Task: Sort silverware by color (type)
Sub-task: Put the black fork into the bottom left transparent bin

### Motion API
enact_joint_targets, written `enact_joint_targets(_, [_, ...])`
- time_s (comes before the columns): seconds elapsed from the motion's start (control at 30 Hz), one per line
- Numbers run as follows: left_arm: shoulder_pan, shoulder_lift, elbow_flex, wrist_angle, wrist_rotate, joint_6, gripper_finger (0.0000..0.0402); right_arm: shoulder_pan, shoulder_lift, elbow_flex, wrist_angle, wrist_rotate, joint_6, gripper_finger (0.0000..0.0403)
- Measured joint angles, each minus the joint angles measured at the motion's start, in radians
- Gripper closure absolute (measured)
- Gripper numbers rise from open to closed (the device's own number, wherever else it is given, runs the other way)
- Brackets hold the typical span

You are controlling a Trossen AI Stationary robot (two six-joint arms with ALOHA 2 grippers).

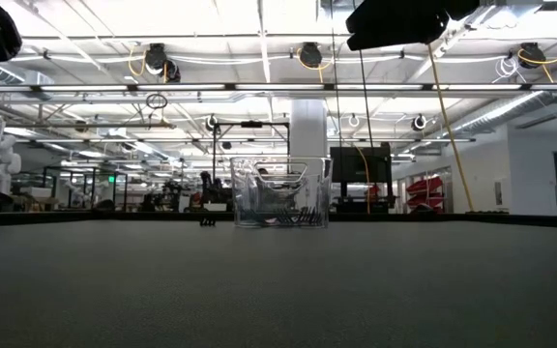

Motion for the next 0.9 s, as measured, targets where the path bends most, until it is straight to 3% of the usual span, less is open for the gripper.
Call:
enact_joint_targets(0.43, [0.000, 0.095, 0.002, 0.064, 0.000, -0.007, 0.0388, 0.000, 0.000, 0.000, 0.000, -0.002, 0.000, 0.0161])
enact_joint_targets(0.9, [0.004, 0.115, 0.001, 0.053, -0.016, -0.001, 0.0373, 0.000, 0.000, 0.000, -0.008, -0.002, 0.000, 0.0161])
